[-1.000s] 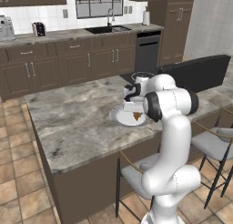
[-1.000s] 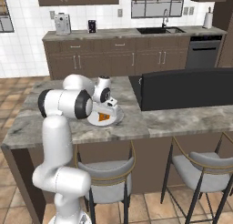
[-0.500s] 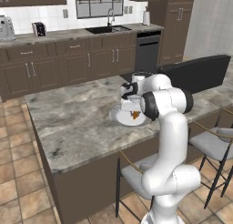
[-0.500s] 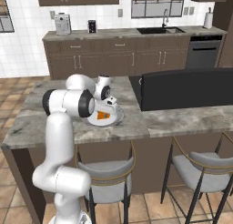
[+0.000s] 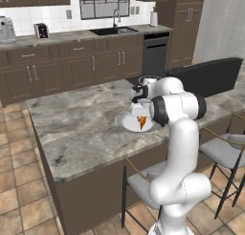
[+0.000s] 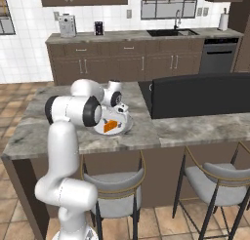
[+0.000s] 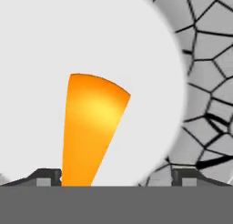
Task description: Take the cheese, chicken drumstick, and lime from the fridge and place them on the plate on the dining counter to create an appetizer plate.
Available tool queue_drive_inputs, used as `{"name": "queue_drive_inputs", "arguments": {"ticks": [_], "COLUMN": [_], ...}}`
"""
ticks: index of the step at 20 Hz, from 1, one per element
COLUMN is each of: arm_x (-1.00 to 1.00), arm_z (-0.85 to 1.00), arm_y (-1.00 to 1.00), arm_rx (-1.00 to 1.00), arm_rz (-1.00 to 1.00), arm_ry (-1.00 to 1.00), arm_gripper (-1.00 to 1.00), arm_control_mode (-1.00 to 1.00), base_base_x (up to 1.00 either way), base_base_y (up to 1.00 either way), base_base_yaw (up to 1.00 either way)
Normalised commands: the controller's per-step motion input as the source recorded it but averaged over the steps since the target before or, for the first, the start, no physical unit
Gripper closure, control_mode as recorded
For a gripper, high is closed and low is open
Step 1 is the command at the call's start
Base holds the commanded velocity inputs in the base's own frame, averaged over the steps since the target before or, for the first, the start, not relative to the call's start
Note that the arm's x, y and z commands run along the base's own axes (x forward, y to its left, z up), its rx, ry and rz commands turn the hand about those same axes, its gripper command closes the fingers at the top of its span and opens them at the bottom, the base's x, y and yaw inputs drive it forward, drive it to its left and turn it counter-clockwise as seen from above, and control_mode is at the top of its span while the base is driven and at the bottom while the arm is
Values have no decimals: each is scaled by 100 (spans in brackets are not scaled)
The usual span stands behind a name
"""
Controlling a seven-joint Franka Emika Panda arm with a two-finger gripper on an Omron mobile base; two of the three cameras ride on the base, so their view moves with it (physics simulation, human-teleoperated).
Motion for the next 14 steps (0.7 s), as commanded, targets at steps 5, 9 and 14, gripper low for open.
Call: {"name": "queue_drive_inputs", "arguments": {"ticks": [5,9,14], "arm_x": [-59,-60,-74], "arm_z": [58,82,74], "arm_y": [0,15,20], "arm_rx": [0,-1,-3], "arm_rz": [0,3,3], "arm_ry": [-2,-2,-6], "arm_gripper": [-100,-100,-100], "arm_control_mode": [-100,-100,-100], "base_base_x": [0,0,0], "base_base_y": [0,0,0], "base_base_yaw": [0,0,0]}}
